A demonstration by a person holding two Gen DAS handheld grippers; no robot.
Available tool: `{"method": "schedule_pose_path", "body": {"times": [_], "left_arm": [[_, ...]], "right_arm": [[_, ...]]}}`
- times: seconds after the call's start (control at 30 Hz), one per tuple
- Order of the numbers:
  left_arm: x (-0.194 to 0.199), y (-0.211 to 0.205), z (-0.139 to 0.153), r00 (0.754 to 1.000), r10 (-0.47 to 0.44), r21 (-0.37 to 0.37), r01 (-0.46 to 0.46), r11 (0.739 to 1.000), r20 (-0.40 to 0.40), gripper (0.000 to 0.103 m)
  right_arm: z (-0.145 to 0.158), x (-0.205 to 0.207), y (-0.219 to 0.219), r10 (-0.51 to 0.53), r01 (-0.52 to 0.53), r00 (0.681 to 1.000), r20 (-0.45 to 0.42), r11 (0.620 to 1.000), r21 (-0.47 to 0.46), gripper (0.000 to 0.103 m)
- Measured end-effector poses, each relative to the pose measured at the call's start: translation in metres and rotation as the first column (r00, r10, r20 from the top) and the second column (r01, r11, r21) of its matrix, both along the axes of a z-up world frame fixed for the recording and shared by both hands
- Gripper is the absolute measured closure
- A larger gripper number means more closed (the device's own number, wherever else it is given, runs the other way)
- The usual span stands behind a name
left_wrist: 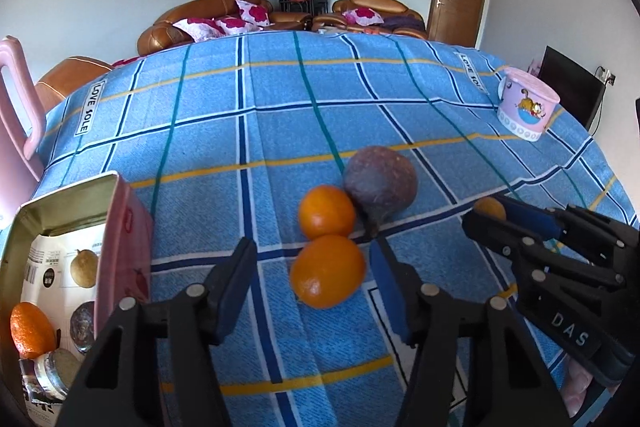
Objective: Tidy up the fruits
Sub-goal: 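Grasp the small yellow-brown fruit with the right tool while the left tool grasps a mandarin orange, then lift the orange in the left tool and the small fruit in the right tool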
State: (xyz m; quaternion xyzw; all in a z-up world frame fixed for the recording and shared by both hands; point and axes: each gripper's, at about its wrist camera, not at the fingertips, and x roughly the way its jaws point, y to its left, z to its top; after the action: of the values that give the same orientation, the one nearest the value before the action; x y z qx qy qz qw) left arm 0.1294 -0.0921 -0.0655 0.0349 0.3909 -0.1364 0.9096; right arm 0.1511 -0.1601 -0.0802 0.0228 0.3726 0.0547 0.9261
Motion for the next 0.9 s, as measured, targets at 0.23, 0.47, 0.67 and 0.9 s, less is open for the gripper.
{"method": "schedule_pose_path", "body": {"times": [0.23,0.47,0.67,0.9], "left_arm": [[0.003,0.003,-0.003,0.999,-0.021,-0.045,0.02,0.999,-0.028,0.064],[-0.003,0.006,0.004,1.0,-0.016,-0.053,0.017,0.998,0.019,0.064],[-0.008,0.007,0.01,0.998,-0.015,-0.055,0.018,0.998,0.062,0.064],[-0.015,0.008,0.015,0.994,-0.005,-0.053,0.011,0.999,0.11,0.064]], "right_arm": [[-0.002,0.001,0.0,0.023,-0.023,1.0,-0.009,0.999,0.027,0.073],[0.001,-0.004,-0.001,0.036,-0.037,0.999,0.02,0.998,0.047,0.073],[0.006,-0.011,-0.002,0.059,-0.064,0.996,0.062,0.996,0.069,0.073],[0.011,-0.016,0.0,0.076,-0.083,0.992,0.1,0.994,0.074,0.073]]}}
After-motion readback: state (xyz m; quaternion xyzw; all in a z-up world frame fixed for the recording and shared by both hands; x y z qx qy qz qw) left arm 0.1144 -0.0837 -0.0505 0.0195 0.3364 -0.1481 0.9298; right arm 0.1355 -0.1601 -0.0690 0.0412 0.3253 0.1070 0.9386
